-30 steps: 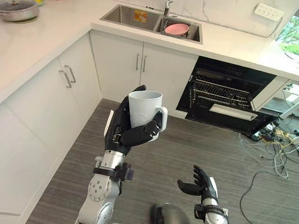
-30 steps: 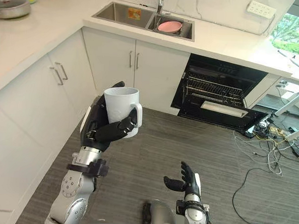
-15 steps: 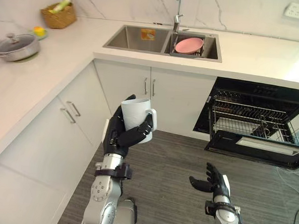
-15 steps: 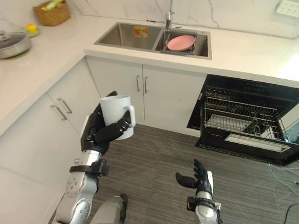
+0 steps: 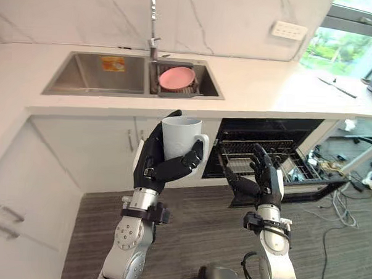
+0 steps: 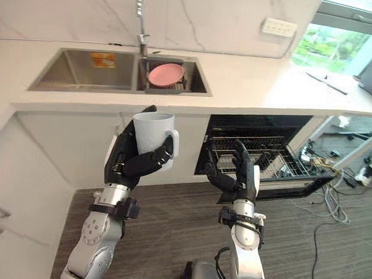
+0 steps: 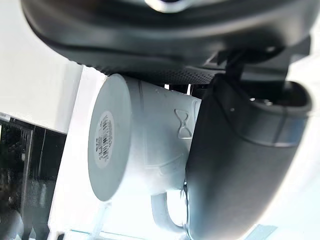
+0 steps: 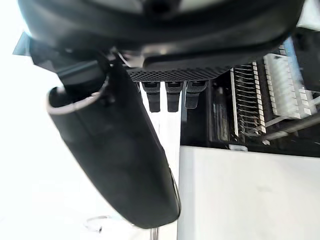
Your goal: Walk over to the sink, pick up the cup, carry it to the dishwasher, place the cup inside the dishwasher, then close the dishwasher door
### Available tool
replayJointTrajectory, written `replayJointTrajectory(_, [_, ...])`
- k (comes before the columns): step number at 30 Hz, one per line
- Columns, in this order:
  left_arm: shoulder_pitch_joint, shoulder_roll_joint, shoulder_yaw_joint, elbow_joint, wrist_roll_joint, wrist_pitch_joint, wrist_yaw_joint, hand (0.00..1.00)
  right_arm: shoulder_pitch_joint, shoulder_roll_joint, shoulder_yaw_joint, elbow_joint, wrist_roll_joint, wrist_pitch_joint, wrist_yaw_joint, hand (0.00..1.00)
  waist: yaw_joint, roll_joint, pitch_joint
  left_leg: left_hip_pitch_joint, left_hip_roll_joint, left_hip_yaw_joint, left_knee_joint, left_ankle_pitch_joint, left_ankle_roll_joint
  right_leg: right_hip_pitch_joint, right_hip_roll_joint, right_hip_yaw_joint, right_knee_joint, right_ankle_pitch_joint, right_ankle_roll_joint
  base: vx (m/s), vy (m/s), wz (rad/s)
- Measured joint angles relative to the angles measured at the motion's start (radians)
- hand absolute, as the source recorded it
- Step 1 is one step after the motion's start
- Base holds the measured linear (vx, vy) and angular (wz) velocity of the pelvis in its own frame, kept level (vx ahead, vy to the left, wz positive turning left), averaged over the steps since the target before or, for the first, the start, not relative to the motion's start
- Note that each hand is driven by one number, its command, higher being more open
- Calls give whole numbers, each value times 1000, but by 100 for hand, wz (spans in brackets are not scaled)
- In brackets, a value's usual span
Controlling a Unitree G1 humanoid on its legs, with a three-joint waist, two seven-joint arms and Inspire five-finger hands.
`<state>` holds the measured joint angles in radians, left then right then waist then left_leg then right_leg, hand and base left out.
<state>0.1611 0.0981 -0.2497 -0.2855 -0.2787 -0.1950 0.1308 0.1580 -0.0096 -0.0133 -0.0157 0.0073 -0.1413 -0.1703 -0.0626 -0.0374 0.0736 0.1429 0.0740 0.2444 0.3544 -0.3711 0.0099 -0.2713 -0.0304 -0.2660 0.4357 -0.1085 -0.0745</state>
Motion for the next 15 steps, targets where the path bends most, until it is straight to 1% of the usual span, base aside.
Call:
replayJointTrajectory(1, [3,-5,9,42,3,2,2,30,8,-10,0,-2,2,6,0,90,3,36,-4,1,33,-13,46,-1,-4,37,34,2,-31,-10,-9,410,11,-11])
replayJointTrajectory(2, [2,-6,16,56,3,6,5,30,8,-12,2,-6,6,7,2,90,4,48,0,-12,48,-17,101,2,-10,56,51,4,-45,-13,-14,482,-18,-40])
replayJointTrajectory(3, [4,-13,27,65,3,20,13,30,15,-13,10,-31,14,13,9,90,9,63,11,-60,87,-26,276,39,-36,105,82,19,-79,-21,-24,463,-45,-48])
replayJointTrajectory(4, [8,-30,28,65,3,25,19,30,41,-15,27,-97,30,20,9,90,22,75,22,-144,124,-62,500,121,-49,173,106,43,-124,-26,-30,453,-29,-55])
replayJointTrajectory(5, [14,-36,27,63,3,25,19,30,54,-15,34,-133,41,19,10,90,28,79,23,-180,139,-75,589,123,-57,205,116,60,-146,-27,-32,438,6,-67])
replayJointTrajectory(6, [24,-41,25,54,3,24,20,30,64,-13,42,-195,51,18,10,90,34,78,23,-242,155,-90,690,103,-60,260,124,92,-186,-27,-32,414,25,-71])
replayJointTrajectory(7, [24,-41,17,52,3,23,18,30,66,-12,46,-241,52,-1,13,90,39,76,22,-293,154,-104,682,79,-56,300,119,118,-216,-27,-32,397,30,-71])
replayJointTrajectory(8, [24,-42,15,51,3,21,17,30,63,-12,51,-256,52,-15,15,90,42,76,22,-312,151,-111,648,67,-57,315,115,135,-226,-27,-32,348,69,-67])
replayJointTrajectory(9, [24,-44,13,50,3,18,17,30,56,-14,56,-270,57,-30,17,90,46,77,21,-336,143,-128,577,51,-55,331,112,162,-236,-27,-32,340,176,-86])
replayJointTrajectory(10, [23,-44,13,50,3,17,17,30,42,-19,61,-270,72,-39,19,90,50,77,21,-356,100,-204,424,39,-59,349,106,209,-247,-27,-32,306,210,-91])
replayJointTrajectory(11, [23,-43,13,50,4,17,18,30,37,-21,61,-265,73,-39,20,90,51,77,21,-356,76,-249,352,39,-61,350,101,224,-247,-30,-26,226,206,-95])
replayJointTrajectory(12, [23,-43,14,50,4,16,21,30,32,-24,61,-255,73,-39,20,90,51,78,21,-350,43,-316,235,53,-73,354,96,248,-246,-38,-9,163,181,-88])
replayJointTrajectory(13, [23,-43,14,50,5,15,26,30,30,-32,60,-236,73,-39,20,90,49,93,17,-333,30,-367,98,144,-76,361,101,278,-245,-57,26,399,472,-133])
replayJointTrajectory(14, [7,-24,9,53,31,13,40,30,91,-11,60,-195,74,-27,24,90,25,39,-8,-283,-20,-294,-7,231,-41,347,29,357,-245,-78,76,398,488,-115])
replayJointTrajectory(15, [6,-24,9,52,37,13,41,30,89,-11,60,-199,76,-27,33,90,23,39,-8,-276,-33,-274,-22,235,-36,343,13,372,-250,-78,92,344,439,-84])
